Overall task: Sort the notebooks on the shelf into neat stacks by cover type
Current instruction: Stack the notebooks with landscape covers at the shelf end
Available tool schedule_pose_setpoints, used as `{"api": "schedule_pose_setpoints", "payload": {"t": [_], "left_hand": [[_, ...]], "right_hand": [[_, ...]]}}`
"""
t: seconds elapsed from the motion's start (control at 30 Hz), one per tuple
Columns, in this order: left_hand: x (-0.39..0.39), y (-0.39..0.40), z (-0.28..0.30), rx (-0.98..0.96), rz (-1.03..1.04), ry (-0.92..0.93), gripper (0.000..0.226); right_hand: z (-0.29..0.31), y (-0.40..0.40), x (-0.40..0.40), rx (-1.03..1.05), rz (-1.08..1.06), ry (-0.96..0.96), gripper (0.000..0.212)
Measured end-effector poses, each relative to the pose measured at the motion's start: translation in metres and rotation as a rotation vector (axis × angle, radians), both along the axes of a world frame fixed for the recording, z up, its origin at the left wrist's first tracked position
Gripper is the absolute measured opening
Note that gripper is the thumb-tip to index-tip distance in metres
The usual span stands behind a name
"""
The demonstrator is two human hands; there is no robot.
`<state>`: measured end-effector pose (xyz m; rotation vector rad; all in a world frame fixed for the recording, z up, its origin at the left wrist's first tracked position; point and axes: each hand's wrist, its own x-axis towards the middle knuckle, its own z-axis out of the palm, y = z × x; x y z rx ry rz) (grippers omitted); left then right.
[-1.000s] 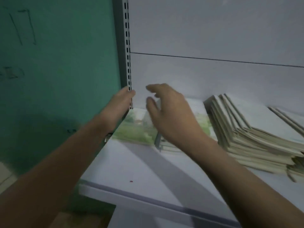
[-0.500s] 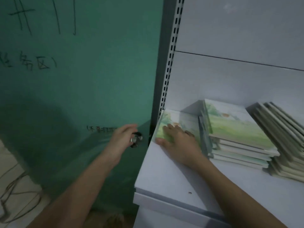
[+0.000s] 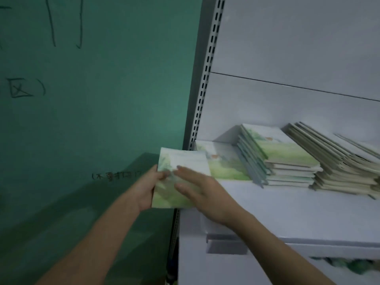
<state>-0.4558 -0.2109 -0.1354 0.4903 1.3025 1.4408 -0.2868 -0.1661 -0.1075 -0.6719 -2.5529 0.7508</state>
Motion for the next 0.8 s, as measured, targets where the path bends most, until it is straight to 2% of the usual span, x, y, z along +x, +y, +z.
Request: {"api": "schedule_pose_setpoints", "payload": {"t": [0.07,0.13,0.2,0.23,0.3,0.33,0.43,0.5,0.53,0.6,0.67,0.73,0.8], "left_hand": [[-0.017,-0.001,0.002,0.056,0.022,0.023,0.033],[-0.026,-0.004,0.010,0.083,0.033,0.032,0.034],[-0.032,-0.003,0.015,0.087,0.036,0.054,0.034],[-0.034,-0.002,0.017,0.078,0.039,0.065,0.035],[-0.032,-0.002,0.020,0.037,0.044,0.089,0.038],[-0.030,-0.002,0.020,0.020,0.046,0.099,0.038],[-0.021,0.002,0.025,-0.003,0.068,0.096,0.033],[-0.009,0.009,0.032,0.005,0.018,0.066,0.038],[-0.001,0.014,0.036,0.016,-0.009,0.053,0.044],[0.014,0.023,0.041,0.070,0.026,0.110,0.041],[0.022,0.024,0.046,0.101,0.081,0.182,0.040],[0.026,0.024,0.054,0.115,0.100,0.224,0.039],[0.039,0.030,0.069,0.114,0.119,0.247,0.034]], "right_hand": [[0.005,0.038,0.015,0.170,-0.193,-0.036,0.056],[0.004,0.068,0.030,0.170,-0.290,-0.228,0.071],[-0.008,0.079,0.038,0.103,-0.306,-0.358,0.073],[-0.013,0.081,0.039,0.144,-0.325,-0.370,0.069],[-0.014,0.081,0.035,0.224,-0.385,-0.291,0.053],[-0.010,0.081,0.031,0.168,-0.444,-0.170,0.050],[0.015,0.074,0.024,-0.075,-0.611,0.273,0.061],[0.026,0.051,0.019,-0.018,-0.516,0.244,0.056],[0.024,0.036,0.016,0.033,-0.393,0.170,0.053],[0.009,0.006,0.011,0.155,-0.157,0.010,0.046],[-0.001,-0.002,0.015,0.175,-0.053,-0.039,0.053],[0.006,0.012,0.028,0.143,-0.102,0.109,0.051],[0.024,0.032,0.048,0.144,-0.282,0.196,0.052]]}}
